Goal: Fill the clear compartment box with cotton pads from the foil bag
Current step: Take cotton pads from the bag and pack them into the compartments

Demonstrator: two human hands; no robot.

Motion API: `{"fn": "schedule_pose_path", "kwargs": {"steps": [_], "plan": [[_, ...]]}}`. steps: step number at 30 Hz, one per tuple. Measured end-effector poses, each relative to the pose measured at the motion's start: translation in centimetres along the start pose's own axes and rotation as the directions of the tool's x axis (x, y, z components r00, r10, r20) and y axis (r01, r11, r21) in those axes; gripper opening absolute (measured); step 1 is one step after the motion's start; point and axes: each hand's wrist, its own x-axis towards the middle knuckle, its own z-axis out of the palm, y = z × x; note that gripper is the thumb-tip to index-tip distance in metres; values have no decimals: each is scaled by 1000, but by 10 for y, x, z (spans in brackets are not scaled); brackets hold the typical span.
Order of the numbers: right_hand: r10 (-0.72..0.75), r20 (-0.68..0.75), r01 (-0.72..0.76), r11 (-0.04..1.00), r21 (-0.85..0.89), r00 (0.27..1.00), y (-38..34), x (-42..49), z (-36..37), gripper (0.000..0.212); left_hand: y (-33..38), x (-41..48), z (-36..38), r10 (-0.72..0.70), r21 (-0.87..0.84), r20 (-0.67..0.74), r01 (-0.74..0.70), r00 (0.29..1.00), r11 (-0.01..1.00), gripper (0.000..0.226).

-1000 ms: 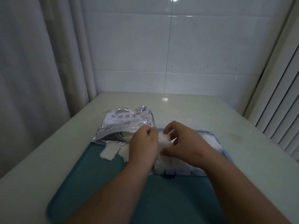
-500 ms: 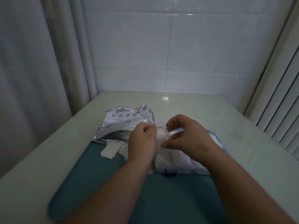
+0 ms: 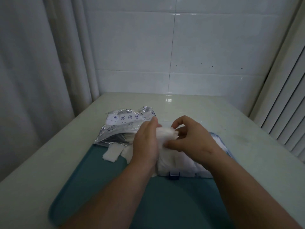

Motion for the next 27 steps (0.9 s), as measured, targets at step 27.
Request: {"fn": "schedule_pose_path", "kwargs": {"steps": [27], "plan": [[215,-36,-146,770,621,976,-7,2,-7,14,9,6,-6,-56,-379,186,125,981,917,29]]}}
